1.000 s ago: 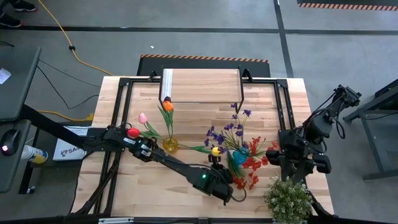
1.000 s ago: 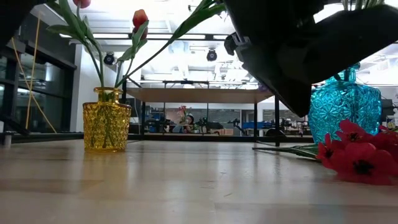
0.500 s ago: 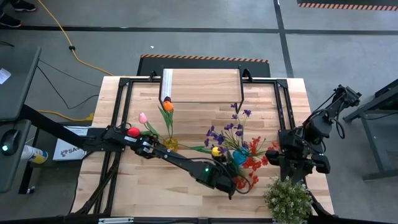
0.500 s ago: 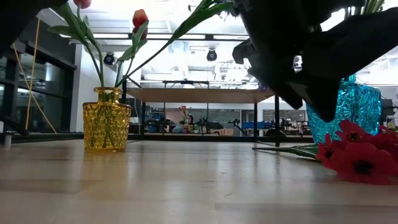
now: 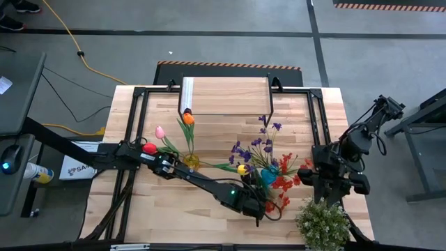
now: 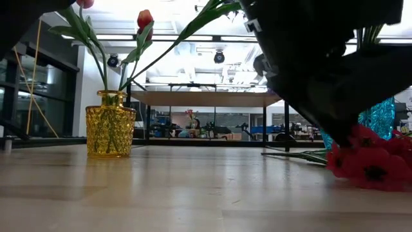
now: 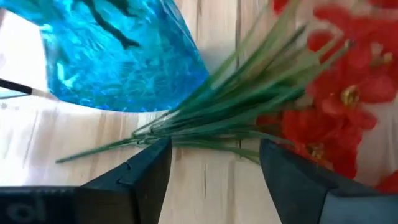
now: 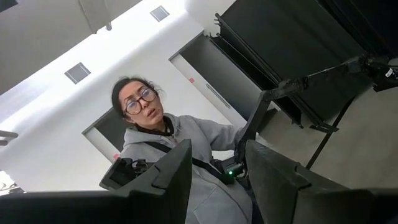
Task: Pick and place flowers into a vace then onto a shelf
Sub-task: Put the red flowers into the blue vase
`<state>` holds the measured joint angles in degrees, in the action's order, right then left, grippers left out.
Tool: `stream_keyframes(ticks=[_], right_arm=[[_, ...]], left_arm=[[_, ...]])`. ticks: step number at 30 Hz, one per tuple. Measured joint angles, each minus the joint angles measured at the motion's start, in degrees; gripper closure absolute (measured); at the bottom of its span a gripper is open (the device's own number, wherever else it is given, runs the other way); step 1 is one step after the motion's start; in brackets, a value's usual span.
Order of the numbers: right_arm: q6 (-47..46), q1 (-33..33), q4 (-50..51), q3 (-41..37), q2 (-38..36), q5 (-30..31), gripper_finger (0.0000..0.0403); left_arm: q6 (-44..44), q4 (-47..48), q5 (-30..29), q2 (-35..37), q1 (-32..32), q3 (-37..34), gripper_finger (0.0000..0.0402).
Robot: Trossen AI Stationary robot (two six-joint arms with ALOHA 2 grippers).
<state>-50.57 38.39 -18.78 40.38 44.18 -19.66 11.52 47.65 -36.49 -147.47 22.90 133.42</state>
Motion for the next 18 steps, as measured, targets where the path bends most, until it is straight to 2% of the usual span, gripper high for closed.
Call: stream_keyframes(ticks=[9, 18], right_arm=[[0.0, 0.0, 0.6, 0.0, 0.0, -0.2, 0.0261], [0.0, 0.0, 0.6, 0.0, 0.0, -0.1, 0.0261]], left_arm=[[-9.9, -0.2, -0.3, -0.1, 0.0, 0.0, 0.015], [-19.9, -1.7, 1.8, -0.4, -0.2, 0.0, 0.0168]])
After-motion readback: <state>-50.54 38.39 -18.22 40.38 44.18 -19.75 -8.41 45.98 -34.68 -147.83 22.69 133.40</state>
